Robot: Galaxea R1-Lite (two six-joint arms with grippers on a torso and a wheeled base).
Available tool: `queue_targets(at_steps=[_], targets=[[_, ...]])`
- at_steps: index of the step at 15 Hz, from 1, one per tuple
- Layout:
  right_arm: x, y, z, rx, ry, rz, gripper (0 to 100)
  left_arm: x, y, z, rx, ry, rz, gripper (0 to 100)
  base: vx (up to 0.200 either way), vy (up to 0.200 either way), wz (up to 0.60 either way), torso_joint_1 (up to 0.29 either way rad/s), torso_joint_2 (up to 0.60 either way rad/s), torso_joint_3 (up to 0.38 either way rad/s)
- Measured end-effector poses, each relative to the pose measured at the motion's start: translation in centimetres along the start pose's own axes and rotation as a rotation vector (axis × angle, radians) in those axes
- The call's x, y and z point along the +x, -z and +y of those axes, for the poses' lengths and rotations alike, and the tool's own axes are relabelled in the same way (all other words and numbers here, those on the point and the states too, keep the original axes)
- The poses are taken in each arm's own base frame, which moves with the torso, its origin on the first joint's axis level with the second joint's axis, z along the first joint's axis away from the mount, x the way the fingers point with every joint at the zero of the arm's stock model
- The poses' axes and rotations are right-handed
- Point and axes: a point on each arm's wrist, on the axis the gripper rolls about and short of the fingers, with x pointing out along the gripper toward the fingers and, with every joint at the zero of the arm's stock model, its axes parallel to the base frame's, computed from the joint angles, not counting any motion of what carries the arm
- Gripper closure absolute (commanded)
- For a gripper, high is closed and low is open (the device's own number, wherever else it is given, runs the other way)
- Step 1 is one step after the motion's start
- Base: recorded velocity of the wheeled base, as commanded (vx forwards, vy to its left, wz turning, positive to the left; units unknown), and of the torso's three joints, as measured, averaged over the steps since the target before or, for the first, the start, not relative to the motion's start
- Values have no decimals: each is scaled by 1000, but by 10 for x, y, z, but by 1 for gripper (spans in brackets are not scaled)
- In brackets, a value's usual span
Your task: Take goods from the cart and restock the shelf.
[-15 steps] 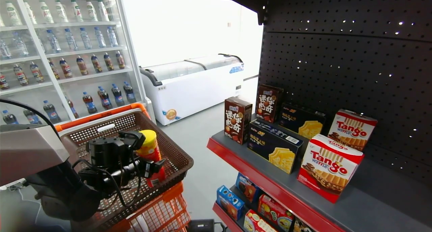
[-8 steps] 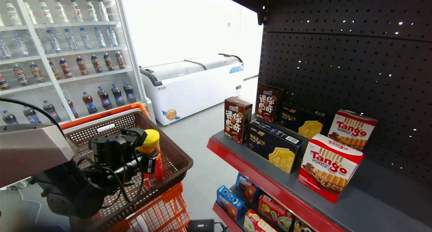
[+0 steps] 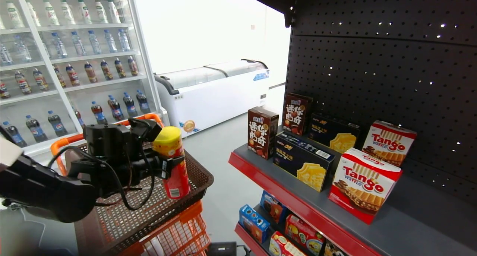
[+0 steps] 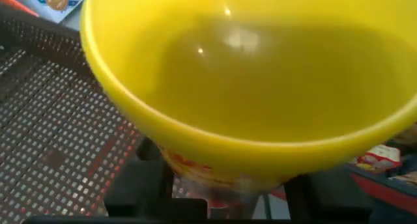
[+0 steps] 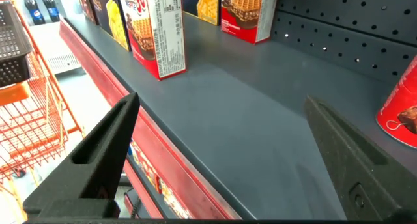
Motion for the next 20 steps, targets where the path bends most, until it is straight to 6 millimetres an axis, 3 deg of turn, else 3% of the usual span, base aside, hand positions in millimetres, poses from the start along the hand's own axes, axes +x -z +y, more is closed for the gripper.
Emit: queue_targets(at_steps=[4,9,15,20], targets=[[0,0,0,0,0,0,0,-42,-51,-16,6,207,-51,100,0,0,0,0,0,0],[0,0,0,0,0,0,0,-70,-83,-36,-62,362,-175,100,0,0,0,0,0,0],[0,0,0,0,0,0,0,-78,-94,-59,1,473,-246,100,0,0,0,0,0,0],[0,0,0,0,0,0,0,-78,-92,-81,17,573,-217,100,0,0,0,0,0,0]])
